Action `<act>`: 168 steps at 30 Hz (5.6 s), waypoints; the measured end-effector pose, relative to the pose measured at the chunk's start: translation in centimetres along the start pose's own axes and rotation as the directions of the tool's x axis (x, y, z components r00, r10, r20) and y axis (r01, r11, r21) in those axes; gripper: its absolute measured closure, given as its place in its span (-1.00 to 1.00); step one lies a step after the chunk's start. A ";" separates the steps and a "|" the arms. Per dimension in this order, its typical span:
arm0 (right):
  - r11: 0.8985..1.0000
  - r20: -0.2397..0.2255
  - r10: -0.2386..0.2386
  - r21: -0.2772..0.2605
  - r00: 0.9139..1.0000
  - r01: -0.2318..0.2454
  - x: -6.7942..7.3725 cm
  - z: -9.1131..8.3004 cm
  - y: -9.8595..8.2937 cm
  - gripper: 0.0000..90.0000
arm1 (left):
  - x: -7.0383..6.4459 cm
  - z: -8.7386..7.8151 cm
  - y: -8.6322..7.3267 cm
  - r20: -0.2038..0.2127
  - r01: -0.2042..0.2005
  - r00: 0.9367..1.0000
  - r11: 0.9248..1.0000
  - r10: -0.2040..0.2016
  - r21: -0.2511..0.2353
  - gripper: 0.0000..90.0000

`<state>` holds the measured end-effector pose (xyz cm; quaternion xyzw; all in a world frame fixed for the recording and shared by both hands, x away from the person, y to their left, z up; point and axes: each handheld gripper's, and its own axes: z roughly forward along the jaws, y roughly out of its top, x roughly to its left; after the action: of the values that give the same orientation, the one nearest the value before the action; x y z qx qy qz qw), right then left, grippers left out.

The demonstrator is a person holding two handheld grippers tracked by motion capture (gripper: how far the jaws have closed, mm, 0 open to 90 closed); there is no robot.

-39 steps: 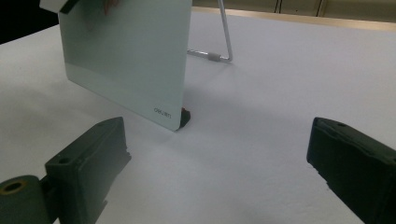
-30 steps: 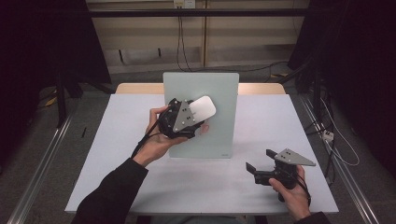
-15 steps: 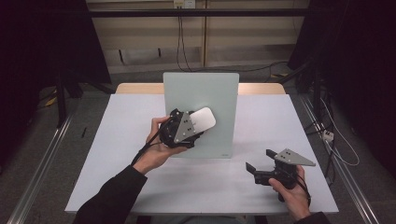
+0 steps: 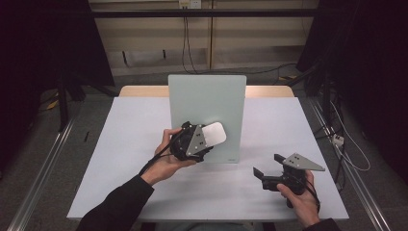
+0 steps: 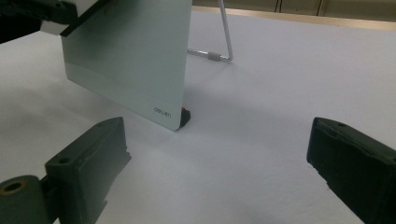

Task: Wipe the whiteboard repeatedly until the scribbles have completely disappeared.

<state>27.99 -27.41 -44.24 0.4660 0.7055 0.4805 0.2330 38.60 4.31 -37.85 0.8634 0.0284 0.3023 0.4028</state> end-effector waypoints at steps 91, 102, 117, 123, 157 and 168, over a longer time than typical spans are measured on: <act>1.000 -0.002 -0.005 -0.001 1.000 0.005 0.0 0.0 0.0 -0.89 | -0.6 -0.5 -1.0 -0.039 -0.020 0.999 0.999 0.021 0.047 -0.32; 1.000 -0.001 -0.001 0.000 1.000 0.001 0.0 -0.1 0.0 -0.89 | -4.6 2.0 -1.7 0.092 -0.074 0.994 0.991 0.064 0.110 -0.32; 1.000 -0.003 0.000 -0.001 1.000 0.000 0.0 0.0 0.0 -0.89 | 1.4 -0.9 0.9 -0.066 0.037 0.997 0.999 -0.036 0.012 -0.32; 1.000 -0.002 -0.001 0.000 1.000 0.001 0.0 0.0 0.0 -0.89 | 1.6 -1.3 0.4 -0.082 0.037 0.996 0.999 -0.037 0.003 -0.32; 1.000 0.007 -0.003 0.003 1.000 0.003 0.0 -0.1 -0.1 -0.89 | -2.4 -0.2 -2.9 0.060 0.064 0.996 0.997 -0.067 0.052 -0.32; 1.000 0.012 0.005 0.007 1.000 -0.005 -0.1 0.0 -0.1 -0.89 | -1.1 -1.8 -2.8 0.059 0.150 0.987 0.989 -0.149 -0.006 -0.31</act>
<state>27.93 -27.50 -44.34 0.4715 0.7046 0.4757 0.2346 37.33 7.07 -39.50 0.8652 0.0798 0.2460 0.4296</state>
